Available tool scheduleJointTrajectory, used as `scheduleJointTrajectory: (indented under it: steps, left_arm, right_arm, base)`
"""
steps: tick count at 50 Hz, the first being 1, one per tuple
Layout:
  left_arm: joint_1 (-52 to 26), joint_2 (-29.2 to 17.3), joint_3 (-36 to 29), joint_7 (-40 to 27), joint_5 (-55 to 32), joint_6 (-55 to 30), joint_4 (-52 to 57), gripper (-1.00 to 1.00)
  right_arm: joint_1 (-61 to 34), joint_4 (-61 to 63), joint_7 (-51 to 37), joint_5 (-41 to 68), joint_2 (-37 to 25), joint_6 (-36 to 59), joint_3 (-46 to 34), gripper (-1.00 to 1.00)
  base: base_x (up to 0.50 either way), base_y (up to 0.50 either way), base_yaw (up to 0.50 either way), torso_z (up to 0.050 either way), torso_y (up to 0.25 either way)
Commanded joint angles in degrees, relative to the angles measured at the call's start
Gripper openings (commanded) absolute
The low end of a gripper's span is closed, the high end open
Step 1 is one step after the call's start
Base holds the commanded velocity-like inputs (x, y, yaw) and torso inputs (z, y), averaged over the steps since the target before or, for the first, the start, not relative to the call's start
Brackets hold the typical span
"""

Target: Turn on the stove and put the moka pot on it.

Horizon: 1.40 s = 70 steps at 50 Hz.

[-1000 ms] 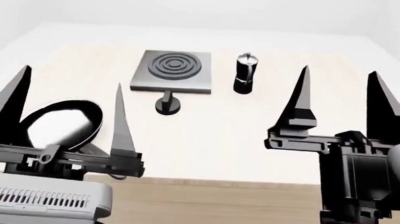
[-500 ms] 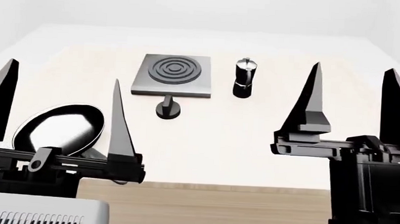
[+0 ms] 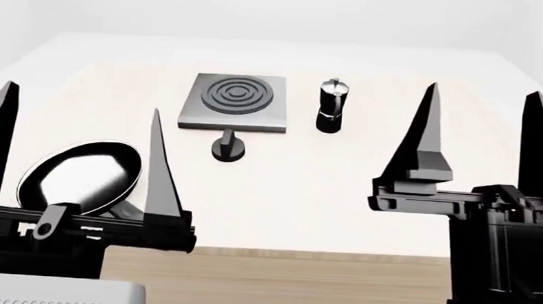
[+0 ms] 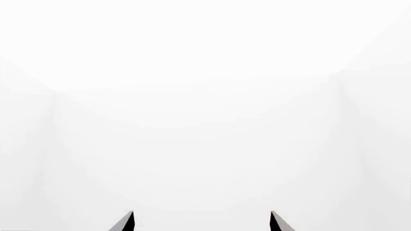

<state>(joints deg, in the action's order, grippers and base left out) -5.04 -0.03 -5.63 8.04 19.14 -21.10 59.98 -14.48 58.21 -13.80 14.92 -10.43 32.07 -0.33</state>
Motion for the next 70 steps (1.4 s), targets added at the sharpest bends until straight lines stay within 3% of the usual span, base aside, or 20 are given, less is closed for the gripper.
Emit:
scheduleJointTrajectory:
  steps: [1,24,31,32,70]
  left_arm:
    - [0.81,0.01,0.13,-0.27,0.15,1.15,0.02,1.0]
    - [1.16,0.0,0.1,-0.49,-0.17,1.81,0.02,1.0]
    - [1.29,0.0,-0.08,-0.57,0.0,1.86,0.02,1.0]
    - [1.48,0.0,-0.3,-0.64,0.13,1.96,0.02,1.0]
    - [1.02,0.0,-1.71,-0.87,0.79,0.98,0.02,1.0]
  right_arm:
    - [-0.28,0.21,-1.36,-0.22,-1.22,-0.16,-1.46,1.0]
    - [-2.1,0.73,-4.04,1.68,-2.74,1.72,-2.39,1.0]
    - [-0.03,-0.54,-4.0,1.14,-3.0,-1.56,-3.02,1.0]
    - [-1.89,0.57,-4.65,2.27,-3.11,1.34,-2.67,1.0]
    - [0.5,-0.95,-6.57,4.06,-5.06,-3.78,-3.39,1.0]
  base:
    - [0.0,0.0,0.0,0.0,0.0]
    - [0.0,0.13,0.0,0.0,0.0]
    - [0.0,0.15,0.0,0.0,0.0]
    - [0.0,0.15,0.0,0.0,0.0]
    - [0.0,0.09,0.0,0.0,0.0]
